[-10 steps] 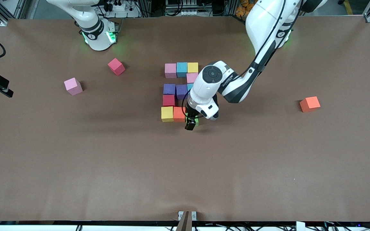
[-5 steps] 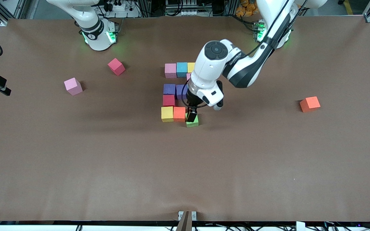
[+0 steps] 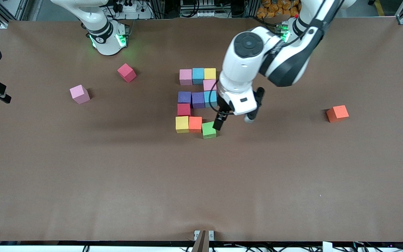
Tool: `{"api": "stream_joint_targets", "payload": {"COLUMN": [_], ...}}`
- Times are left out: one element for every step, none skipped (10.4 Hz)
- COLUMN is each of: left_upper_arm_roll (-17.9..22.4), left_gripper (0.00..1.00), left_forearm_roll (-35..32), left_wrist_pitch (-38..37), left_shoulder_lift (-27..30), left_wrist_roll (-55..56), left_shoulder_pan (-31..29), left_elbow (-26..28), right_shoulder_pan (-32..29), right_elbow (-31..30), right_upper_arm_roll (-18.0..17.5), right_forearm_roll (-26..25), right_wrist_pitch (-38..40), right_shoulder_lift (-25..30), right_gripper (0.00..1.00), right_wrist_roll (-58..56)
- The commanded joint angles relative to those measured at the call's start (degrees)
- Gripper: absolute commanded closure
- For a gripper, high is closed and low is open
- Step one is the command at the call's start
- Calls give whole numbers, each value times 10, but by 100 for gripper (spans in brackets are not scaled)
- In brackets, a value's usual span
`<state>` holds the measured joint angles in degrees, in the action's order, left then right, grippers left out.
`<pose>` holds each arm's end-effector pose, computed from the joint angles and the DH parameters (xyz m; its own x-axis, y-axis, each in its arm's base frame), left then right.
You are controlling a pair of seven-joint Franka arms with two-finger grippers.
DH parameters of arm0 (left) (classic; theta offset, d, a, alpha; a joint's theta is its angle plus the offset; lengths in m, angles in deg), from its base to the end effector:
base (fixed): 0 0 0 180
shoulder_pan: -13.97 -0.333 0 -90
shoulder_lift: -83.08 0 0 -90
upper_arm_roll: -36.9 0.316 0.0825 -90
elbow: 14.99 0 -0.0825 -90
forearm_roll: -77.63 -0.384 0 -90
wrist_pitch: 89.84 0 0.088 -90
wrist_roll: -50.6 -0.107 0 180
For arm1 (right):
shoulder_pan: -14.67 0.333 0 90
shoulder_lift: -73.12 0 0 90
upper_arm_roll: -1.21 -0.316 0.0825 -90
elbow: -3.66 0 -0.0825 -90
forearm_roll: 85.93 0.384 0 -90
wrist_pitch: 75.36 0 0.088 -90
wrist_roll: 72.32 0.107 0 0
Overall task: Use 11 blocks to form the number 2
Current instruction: 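Open the left gripper and lift it away from the green cube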
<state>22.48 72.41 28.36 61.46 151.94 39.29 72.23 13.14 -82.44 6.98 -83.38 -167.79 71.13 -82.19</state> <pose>0.5456 -0.4163 0.4658 0.4878 0.8721 -0.0396 0.8633 -0.4752 0.1702 0.5663 -0.0668 0.6413 0.9957 0.0436 0.0817 0.0459 -0.9986 -0.0274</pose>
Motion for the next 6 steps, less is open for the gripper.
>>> {"api": "stream_joint_targets", "payload": {"left_upper_arm_roll": [-2, -1, -1, -2, -4, -3], "left_gripper": [0, 0, 0, 0, 0, 0], "left_forearm_roll": [-9, -14, -14, -14, -12, -9], "left_wrist_pitch": [-49, -64, -74, -79, -94, -111], "left_shoulder_lift": [39, 51, 61, 77, 89, 93], "left_wrist_roll": [-128, -167, -216, -264, -298, -336], "left_shoulder_pan": [-26, -36, -50, -72, -93, -102], "left_elbow": [4, 5, 4, 5, 5, 5], "right_shoulder_pan": [-4, -5, -5, -4, -3, -2], "right_elbow": [0, 0, 0, -1, -1, -1], "right_upper_arm_roll": [-1, -1, -1, -1, -1, -1], "right_forearm_roll": [-6, -6, -7, -7, -6, -7], "right_wrist_pitch": [6, 5, 6, 7, 7, 6], "right_shoulder_lift": [4, 4, 4, 4, 3, 3], "right_gripper": [0, 0, 0, 0, 0, 0], "right_wrist_roll": [-5, -5, -5, -5, -5, -4]}}
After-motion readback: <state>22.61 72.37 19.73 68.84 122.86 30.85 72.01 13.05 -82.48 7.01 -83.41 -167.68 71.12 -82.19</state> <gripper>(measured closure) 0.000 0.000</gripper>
